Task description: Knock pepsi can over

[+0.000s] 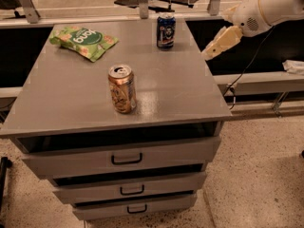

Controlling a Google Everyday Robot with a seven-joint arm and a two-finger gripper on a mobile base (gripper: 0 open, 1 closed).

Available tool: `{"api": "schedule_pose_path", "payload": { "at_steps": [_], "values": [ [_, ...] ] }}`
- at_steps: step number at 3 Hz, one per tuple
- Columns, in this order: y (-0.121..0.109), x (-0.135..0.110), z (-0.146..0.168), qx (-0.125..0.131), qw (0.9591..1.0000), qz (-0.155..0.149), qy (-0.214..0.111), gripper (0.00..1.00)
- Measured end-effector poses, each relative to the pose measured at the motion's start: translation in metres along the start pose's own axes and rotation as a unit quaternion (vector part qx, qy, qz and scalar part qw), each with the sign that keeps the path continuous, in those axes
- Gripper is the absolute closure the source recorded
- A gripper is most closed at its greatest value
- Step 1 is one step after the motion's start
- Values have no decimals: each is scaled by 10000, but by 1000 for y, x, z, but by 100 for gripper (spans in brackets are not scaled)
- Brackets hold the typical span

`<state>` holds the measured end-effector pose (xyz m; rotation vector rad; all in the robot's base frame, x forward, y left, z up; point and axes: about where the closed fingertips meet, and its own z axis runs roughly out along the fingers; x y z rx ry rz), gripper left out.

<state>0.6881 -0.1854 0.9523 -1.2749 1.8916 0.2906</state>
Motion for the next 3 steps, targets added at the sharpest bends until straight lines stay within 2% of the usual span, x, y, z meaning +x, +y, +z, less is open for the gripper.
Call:
{"api": "schedule_pose_path", "payload": {
  "at_steps": [1, 2, 3],
  "values": [
    [0, 0, 0, 0, 10000, 0, 0, 0],
    [-6, -4, 12, 156, 9991, 293, -271, 0],
    [-15, -9, 46, 404, 9901, 1010, -885, 0]
  ]
}}
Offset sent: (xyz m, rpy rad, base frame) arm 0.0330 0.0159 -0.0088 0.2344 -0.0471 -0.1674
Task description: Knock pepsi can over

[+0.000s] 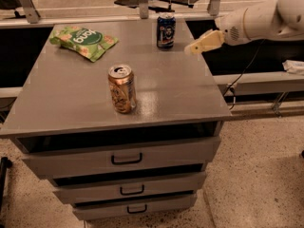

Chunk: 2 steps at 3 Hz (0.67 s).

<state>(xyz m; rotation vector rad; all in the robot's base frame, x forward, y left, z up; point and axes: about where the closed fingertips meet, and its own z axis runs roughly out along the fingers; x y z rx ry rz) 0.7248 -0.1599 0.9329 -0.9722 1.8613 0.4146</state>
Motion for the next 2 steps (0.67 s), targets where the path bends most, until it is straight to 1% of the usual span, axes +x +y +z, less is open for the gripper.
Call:
{"api": "schedule_pose_path", "payload": {
  "at_steps": [1, 2],
  "values": [
    [-16, -9, 29, 244, 9973, 403, -561, 0],
    [-26, -24, 60, 191, 9936, 536, -978, 0]
  ]
}}
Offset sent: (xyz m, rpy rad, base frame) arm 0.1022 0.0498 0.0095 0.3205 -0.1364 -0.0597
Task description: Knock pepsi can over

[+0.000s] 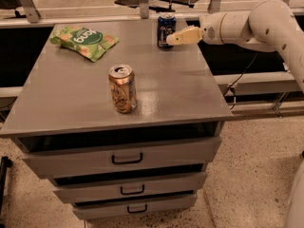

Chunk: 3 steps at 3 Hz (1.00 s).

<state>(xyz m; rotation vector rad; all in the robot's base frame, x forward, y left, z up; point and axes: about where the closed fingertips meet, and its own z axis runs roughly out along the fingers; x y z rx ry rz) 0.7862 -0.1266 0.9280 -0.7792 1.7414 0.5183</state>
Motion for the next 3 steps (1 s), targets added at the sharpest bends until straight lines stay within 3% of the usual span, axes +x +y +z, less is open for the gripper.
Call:
{"api": "schedule_pose_path", "payload": {
  "at_steps": [1, 3],
  "values": [
    [-4, -13, 31, -199, 9994, -29, -291, 0],
    [9, -18, 78, -776, 9964, -189, -270, 0]
  ]
}}
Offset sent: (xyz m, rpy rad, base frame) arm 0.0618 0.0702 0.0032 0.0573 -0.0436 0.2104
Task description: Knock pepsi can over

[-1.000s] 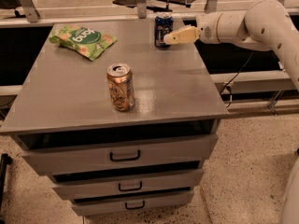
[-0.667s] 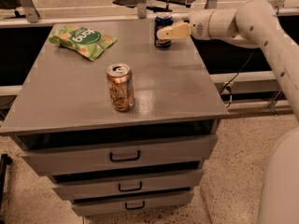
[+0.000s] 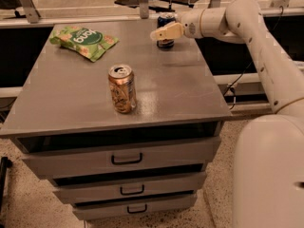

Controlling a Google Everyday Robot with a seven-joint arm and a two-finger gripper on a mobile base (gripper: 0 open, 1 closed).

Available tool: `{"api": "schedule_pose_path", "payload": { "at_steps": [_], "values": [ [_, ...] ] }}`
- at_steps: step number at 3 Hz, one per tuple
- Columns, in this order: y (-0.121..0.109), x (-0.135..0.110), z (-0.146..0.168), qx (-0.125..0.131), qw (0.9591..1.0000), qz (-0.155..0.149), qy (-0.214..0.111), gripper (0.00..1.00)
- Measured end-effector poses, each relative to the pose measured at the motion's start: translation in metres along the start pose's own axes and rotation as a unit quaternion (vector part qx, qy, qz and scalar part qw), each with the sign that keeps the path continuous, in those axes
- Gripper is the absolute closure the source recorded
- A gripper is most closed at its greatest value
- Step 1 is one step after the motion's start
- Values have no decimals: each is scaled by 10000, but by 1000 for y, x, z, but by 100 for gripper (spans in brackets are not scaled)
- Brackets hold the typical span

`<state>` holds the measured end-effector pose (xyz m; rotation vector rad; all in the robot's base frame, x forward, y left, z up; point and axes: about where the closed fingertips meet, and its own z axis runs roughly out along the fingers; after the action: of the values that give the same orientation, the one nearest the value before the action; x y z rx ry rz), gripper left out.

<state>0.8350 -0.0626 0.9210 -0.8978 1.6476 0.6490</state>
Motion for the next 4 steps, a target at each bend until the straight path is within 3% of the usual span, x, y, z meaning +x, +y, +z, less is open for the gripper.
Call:
{"api": "schedule_pose_path", "payload": {
  "at_steps": [2, 3, 4],
  "values": [
    [17, 5, 26, -417, 9990, -32, 156, 0],
    [48, -13, 28, -868, 9962, -92, -10, 0],
    [87, -37, 26, -1435, 9893, -73, -239, 0]
  ]
}}
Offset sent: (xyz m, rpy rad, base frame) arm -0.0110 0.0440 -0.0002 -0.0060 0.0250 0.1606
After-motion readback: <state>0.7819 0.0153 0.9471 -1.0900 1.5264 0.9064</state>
